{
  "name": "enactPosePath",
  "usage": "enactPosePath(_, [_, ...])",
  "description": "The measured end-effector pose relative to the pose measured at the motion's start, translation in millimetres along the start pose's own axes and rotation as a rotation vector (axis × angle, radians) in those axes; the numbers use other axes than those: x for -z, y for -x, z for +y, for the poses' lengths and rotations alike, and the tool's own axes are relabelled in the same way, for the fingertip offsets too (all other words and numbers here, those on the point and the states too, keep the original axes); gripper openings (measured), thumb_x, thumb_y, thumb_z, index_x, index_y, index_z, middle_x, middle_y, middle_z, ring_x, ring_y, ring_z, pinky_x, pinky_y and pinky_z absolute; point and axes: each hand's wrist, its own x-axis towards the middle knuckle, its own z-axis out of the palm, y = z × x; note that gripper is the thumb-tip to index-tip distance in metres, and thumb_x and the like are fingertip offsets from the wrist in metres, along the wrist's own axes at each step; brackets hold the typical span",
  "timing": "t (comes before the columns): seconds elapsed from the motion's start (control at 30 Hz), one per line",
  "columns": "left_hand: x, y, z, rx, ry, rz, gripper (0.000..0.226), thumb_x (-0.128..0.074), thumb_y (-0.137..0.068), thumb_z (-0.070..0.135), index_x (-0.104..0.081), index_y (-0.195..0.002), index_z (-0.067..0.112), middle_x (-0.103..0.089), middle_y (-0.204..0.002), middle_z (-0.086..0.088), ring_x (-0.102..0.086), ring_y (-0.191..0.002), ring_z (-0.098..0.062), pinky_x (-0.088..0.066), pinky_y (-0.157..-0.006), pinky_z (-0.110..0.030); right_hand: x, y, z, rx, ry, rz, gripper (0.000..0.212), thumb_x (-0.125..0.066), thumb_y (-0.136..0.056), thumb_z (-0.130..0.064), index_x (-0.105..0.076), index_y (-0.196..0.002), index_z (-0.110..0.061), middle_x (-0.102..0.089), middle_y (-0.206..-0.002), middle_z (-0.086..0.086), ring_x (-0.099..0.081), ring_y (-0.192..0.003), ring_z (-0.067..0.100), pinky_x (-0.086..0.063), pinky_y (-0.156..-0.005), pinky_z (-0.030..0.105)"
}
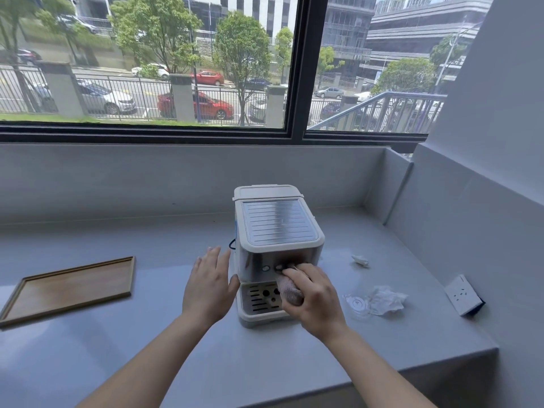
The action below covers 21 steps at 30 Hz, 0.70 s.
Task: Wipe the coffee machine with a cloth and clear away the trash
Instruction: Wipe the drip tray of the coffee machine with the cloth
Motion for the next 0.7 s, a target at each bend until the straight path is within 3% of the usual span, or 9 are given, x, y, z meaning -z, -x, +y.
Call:
enactPosePath(0.13, [-11.8, 14.2, -5.8, 0.019, -0.01, -0.043, 0.055, -0.043, -0.097, 0.035, -0.031, -0.146, 0.015, -0.026, -0.158, -0.008, -0.017, -0.148, -0.026, -0.015, -0.122, -0.042, -1.1, 9.5, 8.9, -0.08, -0.004, -0.047, 0.046, -0.072, -0.067, -0.023, -0.065, -0.112, -0.023, -0.062, -0.104, -0.001, -0.056, -0.094, 0.019, -0.052, -0.081, 0.033])
enactPosePath(0.4, [-48.5, 42.2, -4.3, 0.068, -0.052, -0.093, 0.057, -0.045, -0.097, 0.035, -0.031, -0.147, 0.013, -0.025, -0.159, -0.011, -0.016, -0.149, -0.027, -0.014, -0.122, -0.043, -14.6, 38.2, 34.1, -0.17, -0.021, -0.118, 0.041, -0.071, -0.071, -0.026, -0.065, -0.112, -0.026, -0.061, -0.107, -0.006, -0.054, -0.094, 0.016, -0.04, -0.077, 0.019])
enactPosePath(0.7, [-78.6, 74.0, 1.5, 0.128, -0.05, -0.156, 0.057, -0.042, -0.097, 0.037, -0.029, -0.148, 0.015, -0.023, -0.16, -0.01, -0.013, -0.15, -0.026, -0.011, -0.123, -0.043, -16.1, 62.0, 49.7, -0.228, -0.061, -0.196, 0.036, -0.073, -0.075, -0.022, -0.068, -0.11, -0.025, -0.061, -0.106, -0.007, -0.056, -0.095, 0.019, -0.047, -0.076, 0.026])
